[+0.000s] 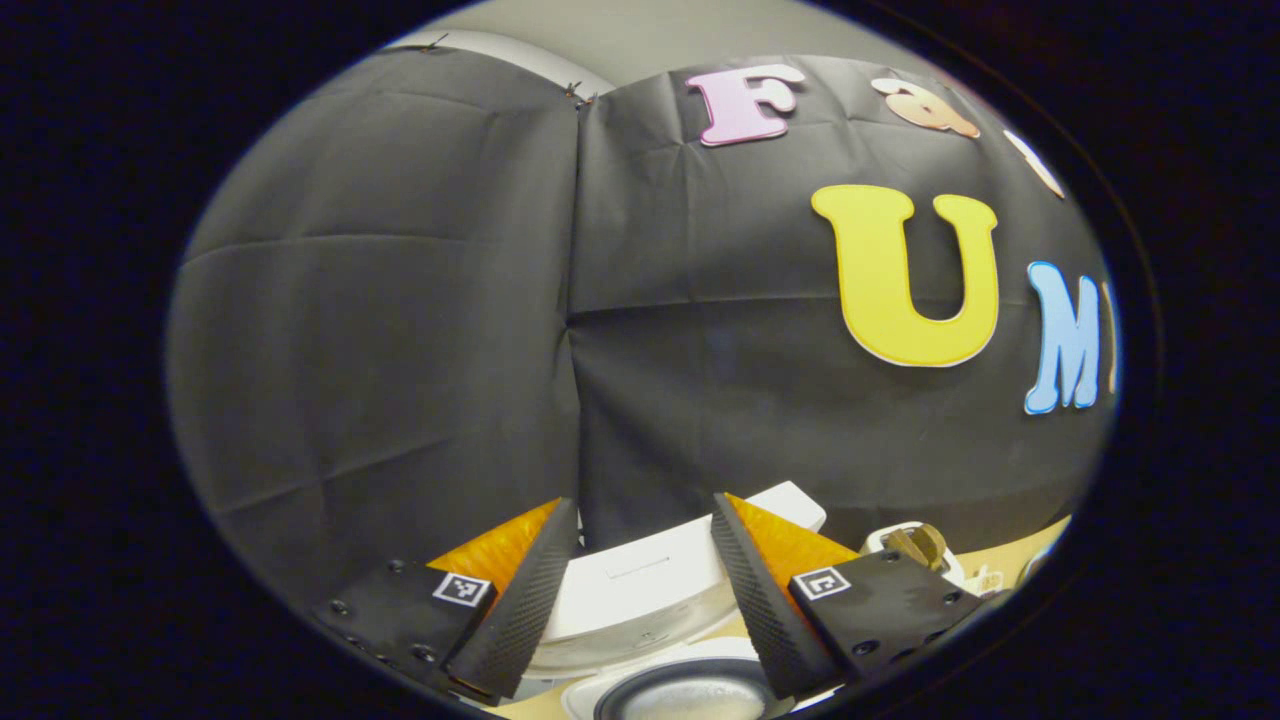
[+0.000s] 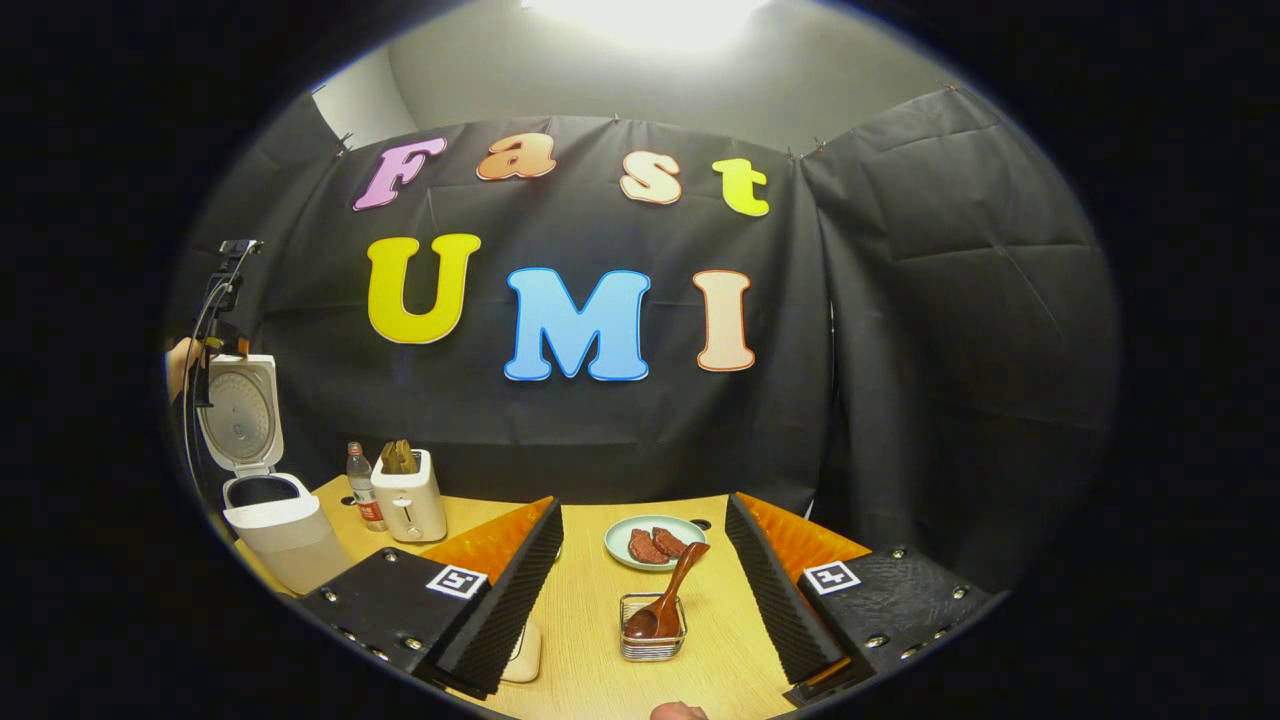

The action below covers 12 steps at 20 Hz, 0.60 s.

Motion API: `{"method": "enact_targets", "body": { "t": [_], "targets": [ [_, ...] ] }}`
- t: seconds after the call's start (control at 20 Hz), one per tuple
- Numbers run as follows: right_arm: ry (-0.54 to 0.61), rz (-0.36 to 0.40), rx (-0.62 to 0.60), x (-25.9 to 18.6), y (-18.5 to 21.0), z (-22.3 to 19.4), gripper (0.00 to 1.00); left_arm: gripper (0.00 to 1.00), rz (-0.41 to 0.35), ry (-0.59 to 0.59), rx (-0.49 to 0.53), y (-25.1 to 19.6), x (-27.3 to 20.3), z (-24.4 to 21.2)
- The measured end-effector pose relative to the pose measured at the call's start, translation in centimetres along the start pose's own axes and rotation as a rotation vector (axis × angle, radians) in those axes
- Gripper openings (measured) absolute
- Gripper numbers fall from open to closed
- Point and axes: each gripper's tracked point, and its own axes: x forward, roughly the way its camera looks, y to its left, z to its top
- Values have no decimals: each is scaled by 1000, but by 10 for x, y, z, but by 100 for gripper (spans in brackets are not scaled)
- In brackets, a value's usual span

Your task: Close the left gripper, press the button to open the rice cooker; take a wooden spoon from the chopstick holder with the right hand, scoop a spoonful of rice and pour it into the rice cooker, then put the wooden spoon back into the chopstick holder.

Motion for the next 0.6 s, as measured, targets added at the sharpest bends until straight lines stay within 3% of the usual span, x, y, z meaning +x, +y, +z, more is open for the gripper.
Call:
{"method": "enact_targets", "body": {
  "t": [0.15, 0.6],
  "targets": [
    [-1, 30, 27, 3, -5, 1, 99, 99, -16, 15, 27, -15, -20, -3],
    [-26, 83, 36, 11, -45, 11, 99, 98, -11, 51, 45, -52, -77, -32]
  ]
}}
